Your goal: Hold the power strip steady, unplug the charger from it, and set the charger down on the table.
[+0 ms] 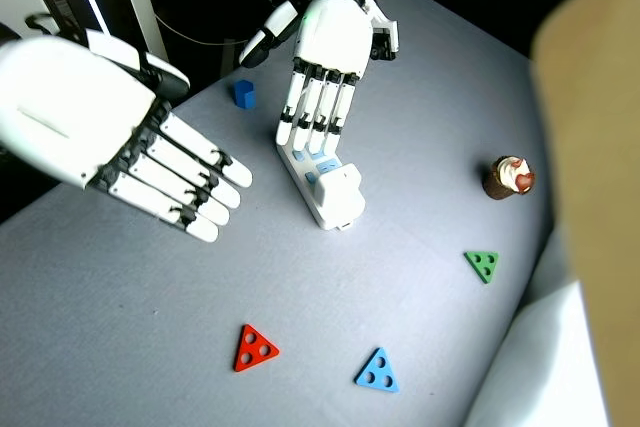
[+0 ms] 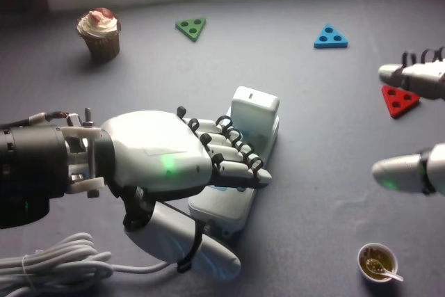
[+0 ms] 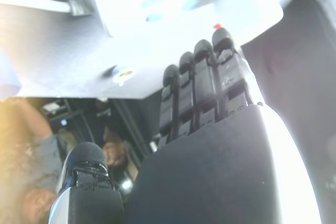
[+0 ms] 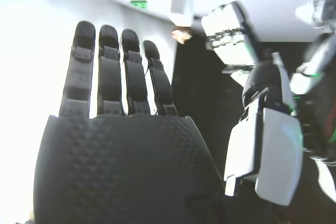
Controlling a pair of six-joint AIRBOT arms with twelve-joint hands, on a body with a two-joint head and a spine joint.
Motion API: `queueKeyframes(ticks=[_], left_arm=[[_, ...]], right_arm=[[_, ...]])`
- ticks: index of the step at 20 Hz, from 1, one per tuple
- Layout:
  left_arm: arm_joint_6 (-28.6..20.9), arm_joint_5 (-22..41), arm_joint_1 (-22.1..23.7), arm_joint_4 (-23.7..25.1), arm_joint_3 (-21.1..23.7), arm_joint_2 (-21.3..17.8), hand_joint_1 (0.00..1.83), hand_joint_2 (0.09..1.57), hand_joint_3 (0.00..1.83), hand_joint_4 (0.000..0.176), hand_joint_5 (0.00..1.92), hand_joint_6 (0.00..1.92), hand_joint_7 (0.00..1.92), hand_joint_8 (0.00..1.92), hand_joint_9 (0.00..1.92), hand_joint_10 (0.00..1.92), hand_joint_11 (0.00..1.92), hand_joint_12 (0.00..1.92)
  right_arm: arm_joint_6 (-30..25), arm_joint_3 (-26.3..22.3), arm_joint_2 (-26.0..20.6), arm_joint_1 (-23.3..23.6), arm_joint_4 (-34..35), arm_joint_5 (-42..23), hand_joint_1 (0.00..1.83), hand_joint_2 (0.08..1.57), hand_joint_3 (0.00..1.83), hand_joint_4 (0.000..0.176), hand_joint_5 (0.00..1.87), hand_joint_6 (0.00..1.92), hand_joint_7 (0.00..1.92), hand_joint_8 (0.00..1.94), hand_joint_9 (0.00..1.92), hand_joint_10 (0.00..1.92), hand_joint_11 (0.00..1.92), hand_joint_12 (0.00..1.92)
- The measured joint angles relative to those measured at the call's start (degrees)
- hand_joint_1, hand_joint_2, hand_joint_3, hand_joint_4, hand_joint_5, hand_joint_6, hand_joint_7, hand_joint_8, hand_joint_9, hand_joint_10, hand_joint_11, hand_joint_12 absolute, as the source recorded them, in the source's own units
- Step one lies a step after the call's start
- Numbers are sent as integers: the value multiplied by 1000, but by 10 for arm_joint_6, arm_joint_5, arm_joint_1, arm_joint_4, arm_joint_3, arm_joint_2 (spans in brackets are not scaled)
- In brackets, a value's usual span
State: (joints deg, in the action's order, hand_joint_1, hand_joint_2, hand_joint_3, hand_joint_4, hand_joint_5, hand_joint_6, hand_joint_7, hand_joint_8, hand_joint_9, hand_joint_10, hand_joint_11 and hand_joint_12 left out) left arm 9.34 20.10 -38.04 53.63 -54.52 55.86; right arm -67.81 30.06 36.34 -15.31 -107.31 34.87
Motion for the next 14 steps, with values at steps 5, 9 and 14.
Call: queueKeyframes(ticks=[5, 9, 14], left_arm=[[0, 1, -20, 4, 0, 0, 10, 1087, 0, 0, 189, 6, 201, 8, 189, 9, 113, 103], [0, -1, -21, 6, -1, 1, 0, 1088, 0, 0, 176, 0, 188, 0, 168, 0, 80, 85], [0, -7, -21, 6, -8, 22, 0, 1085, 0, 0, 192, 6, 207, 7, 186, 6, 106, 92]], right_arm=[[-2, 37, 73, 0, 52, 51, 714, 951, 0, 0, 161, 0, 221, 0, 227, 0, 8, 540], [-5, 86, 129, 0, 62, 78, 949, 1021, 7, 0, 174, 1, 214, 0, 232, 1, 0, 597], [-9, 132, 193, 1, 58, 68, 1058, 1042, 0, 0, 269, 6, 300, 5, 293, 5, 18, 647]])
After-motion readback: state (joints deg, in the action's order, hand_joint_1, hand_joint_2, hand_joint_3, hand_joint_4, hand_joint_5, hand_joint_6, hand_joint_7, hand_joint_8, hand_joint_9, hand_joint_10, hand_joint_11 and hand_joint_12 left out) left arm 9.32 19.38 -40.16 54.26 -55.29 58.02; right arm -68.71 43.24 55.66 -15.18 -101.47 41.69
